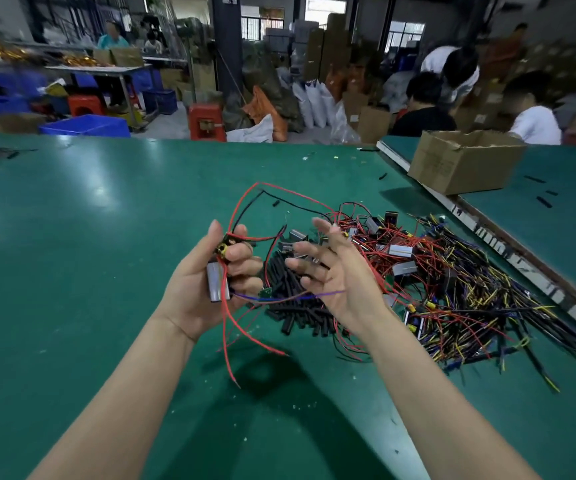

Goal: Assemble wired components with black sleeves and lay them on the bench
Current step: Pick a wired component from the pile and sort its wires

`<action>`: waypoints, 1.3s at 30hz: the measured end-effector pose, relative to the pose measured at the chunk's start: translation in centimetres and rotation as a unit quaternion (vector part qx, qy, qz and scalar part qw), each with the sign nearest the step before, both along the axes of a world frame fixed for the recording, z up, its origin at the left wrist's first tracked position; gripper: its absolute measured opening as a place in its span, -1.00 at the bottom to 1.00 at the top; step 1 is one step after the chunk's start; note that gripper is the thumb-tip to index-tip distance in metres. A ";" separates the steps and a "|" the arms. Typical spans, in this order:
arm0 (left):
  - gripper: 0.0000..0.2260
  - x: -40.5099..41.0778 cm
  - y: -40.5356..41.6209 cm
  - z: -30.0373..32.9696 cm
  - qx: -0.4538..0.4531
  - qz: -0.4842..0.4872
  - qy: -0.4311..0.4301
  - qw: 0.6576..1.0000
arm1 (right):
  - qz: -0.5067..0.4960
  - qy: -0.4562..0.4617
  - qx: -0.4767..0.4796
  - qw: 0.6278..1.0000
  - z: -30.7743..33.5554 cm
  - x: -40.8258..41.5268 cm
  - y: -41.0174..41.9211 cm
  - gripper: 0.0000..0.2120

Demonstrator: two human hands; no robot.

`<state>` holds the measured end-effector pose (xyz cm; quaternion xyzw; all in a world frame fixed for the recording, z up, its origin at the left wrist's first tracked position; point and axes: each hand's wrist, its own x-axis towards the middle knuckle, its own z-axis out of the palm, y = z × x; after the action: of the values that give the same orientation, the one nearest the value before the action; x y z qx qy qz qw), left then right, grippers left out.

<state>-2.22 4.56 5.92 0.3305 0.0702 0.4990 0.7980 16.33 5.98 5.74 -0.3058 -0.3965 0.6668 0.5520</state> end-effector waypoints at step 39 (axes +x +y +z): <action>-0.78 -0.1 -3.1 4.8 0.116 0.153 0.328 0.925 | 0.013 -0.487 0.299 0.820 -4.7 1.8 -2.3 -0.55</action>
<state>-2.28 1.47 10.71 0.5511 0.3192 0.4838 0.6003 18.18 3.65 1.03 -0.4050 -0.7976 0.2866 0.3429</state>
